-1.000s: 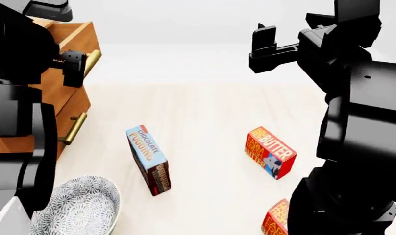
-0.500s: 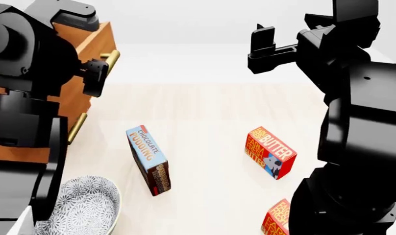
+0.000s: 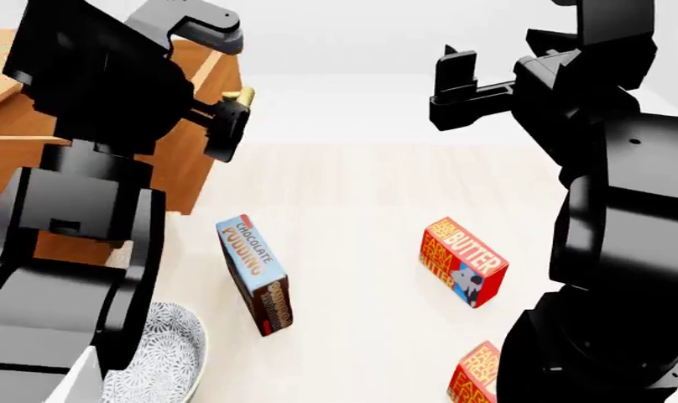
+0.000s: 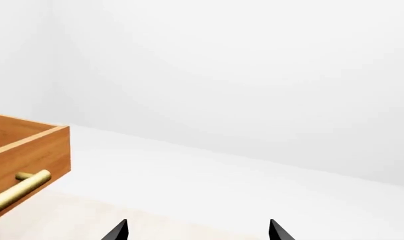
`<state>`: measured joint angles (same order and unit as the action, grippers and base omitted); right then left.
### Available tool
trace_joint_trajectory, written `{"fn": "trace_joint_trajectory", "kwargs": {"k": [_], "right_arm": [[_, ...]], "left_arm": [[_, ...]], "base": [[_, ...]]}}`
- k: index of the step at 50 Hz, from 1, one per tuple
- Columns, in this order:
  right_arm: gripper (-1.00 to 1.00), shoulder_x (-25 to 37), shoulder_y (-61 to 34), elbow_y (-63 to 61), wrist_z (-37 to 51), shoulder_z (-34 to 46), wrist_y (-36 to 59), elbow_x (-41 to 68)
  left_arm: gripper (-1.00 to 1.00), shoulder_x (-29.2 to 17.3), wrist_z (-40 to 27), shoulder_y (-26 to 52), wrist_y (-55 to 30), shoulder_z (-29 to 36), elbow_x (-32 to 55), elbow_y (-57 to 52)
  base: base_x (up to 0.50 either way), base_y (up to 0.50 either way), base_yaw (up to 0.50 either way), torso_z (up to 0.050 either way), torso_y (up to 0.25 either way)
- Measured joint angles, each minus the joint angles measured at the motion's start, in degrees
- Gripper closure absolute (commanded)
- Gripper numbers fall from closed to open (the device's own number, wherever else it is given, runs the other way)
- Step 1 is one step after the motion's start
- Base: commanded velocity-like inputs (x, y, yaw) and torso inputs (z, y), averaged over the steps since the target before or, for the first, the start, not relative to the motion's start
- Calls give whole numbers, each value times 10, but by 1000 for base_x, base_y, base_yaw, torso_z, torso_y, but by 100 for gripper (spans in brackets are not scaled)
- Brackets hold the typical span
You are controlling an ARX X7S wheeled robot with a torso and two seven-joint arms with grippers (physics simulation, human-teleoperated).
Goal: Put the butter at the front in the top drawer of the cabinet and close it.
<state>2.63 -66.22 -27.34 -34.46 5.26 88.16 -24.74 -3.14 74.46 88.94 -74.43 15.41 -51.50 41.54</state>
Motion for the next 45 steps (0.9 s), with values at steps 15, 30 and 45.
{"fn": "trace_joint_trajectory", "kwargs": {"k": [15,30,45], "right_arm": [[-100,1,0,-1,1,0,1,1],[-100,1,1,-7,-2,-1,5,-3],[-100,0,4,-10,-6,-7,4,-7]], "left_arm": [[-100,-11,-48,-11,-6,66,61,-29],[-100,6,-177,-45,-23,19,134,-233],[-100,4,-277,-232,6,-38,132,-625]], "base": [[4,-3,-8,0,0],[0,-2,-4,0,0],[0,0,0,0,0]]}}
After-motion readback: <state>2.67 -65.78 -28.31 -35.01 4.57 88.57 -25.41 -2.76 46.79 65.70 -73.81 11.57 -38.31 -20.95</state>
